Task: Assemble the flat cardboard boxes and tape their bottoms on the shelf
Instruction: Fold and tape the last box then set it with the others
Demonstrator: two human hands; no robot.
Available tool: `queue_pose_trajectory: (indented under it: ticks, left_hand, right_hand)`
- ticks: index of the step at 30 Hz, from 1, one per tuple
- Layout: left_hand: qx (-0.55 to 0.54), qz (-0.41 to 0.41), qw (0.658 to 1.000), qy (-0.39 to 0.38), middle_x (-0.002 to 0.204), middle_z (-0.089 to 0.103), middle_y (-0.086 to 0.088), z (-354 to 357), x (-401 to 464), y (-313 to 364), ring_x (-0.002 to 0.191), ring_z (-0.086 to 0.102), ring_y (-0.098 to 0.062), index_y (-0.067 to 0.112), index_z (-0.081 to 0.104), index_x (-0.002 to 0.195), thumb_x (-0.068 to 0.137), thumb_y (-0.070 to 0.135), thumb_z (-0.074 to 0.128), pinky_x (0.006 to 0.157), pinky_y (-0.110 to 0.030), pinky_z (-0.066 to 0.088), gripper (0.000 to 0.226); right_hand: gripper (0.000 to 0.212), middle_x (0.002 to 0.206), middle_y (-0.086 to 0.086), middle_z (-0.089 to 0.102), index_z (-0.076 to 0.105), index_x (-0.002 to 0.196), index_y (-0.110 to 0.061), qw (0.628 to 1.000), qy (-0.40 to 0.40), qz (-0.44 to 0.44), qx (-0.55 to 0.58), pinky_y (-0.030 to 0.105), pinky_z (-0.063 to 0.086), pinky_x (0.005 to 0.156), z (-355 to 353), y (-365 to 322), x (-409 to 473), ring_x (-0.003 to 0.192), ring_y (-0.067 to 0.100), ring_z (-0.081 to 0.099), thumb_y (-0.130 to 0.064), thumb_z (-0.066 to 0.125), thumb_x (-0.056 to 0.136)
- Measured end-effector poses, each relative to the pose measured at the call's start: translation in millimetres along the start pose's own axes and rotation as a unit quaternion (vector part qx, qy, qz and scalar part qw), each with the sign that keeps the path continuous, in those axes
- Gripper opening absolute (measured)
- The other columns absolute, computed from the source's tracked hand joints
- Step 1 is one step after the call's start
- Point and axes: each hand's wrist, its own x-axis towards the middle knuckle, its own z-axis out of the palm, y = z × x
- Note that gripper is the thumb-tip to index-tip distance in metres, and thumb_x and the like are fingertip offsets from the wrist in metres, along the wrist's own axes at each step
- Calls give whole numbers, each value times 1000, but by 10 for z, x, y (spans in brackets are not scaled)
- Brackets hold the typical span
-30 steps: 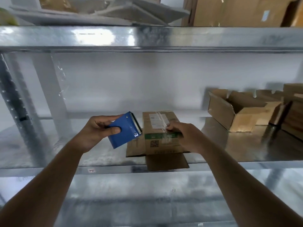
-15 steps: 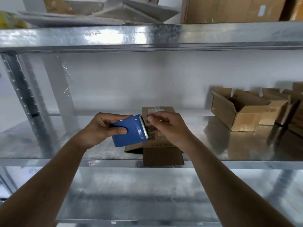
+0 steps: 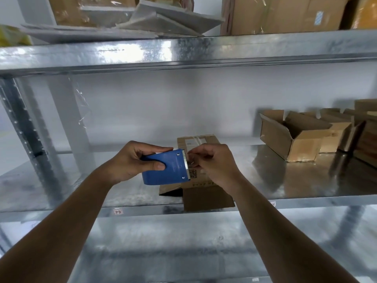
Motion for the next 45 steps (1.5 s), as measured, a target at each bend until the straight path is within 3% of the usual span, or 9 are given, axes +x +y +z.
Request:
queue_pose_trajectory:
  ticks: [8,13,20,31,33,37,39,41,45]
  left_hand:
    - [28,-5,1000,-6,124,75,0,41,83,82,116,71,-22,18,71,129,81,11,79,100,-43,57,49]
    - [23,15,998,61,121,76,7,-80,86,194,115,71,-18,47,77,112,77,18,80,98,-36,58,45]
    - [99,-7,995,4,120,76,7,-194,104,255,112,72,-17,25,73,126,81,16,80,94,-33,60,47]
    - [116,-15,993,22,113,77,13,-246,52,188,107,72,-8,26,72,123,85,5,78,82,-16,57,44]
    - [104,-19,994,21,113,78,11,-262,49,151,107,73,-10,30,74,121,82,13,81,81,-16,57,43]
    - [95,-32,995,-1,117,77,10,-270,31,81,108,72,-7,48,75,115,60,70,87,84,-18,58,60]
    - [95,-36,995,-5,118,77,11,-271,30,20,109,72,-7,51,75,115,55,77,85,87,-21,59,66]
    - [92,-40,995,-3,119,76,11,-274,37,-46,110,71,-8,50,74,117,62,70,87,89,-25,60,60]
    - [111,-64,992,4,115,77,11,-268,56,-165,109,72,-13,38,76,120,76,26,83,83,-26,61,46]
  right_hand:
    - [16,111,0,77,78,87,-22,992,97,47,-64,35,66,74,-36,-25,-77,99,24,75,-9,73,95]
    - [21,86,-7,78,78,80,-22,982,160,73,-67,25,64,73,-396,-121,-149,78,13,75,-7,73,93]
    - [33,74,-13,75,78,72,-23,966,207,65,-140,38,64,81,-701,-88,-146,79,14,73,3,66,90]
    - [33,81,-6,77,77,75,-24,962,193,96,-166,45,65,80,-928,233,-120,73,18,74,1,67,94]
    - [34,80,-6,76,77,75,-25,965,182,97,-164,47,65,78,-932,270,-103,72,21,73,1,66,95]
    - [33,77,-7,76,78,76,-25,966,171,89,-174,47,65,75,-934,342,-50,67,19,73,0,67,94]
    - [29,76,-6,76,79,77,-23,967,166,91,-171,47,65,74,-932,379,-11,65,20,73,-1,69,93]
    - [23,76,-5,77,79,80,-22,969,159,102,-157,46,66,74,-928,435,32,64,21,73,-3,73,92]
    - [14,77,0,78,78,83,-22,977,130,143,-92,41,66,74,-904,572,74,73,31,75,-10,81,89]
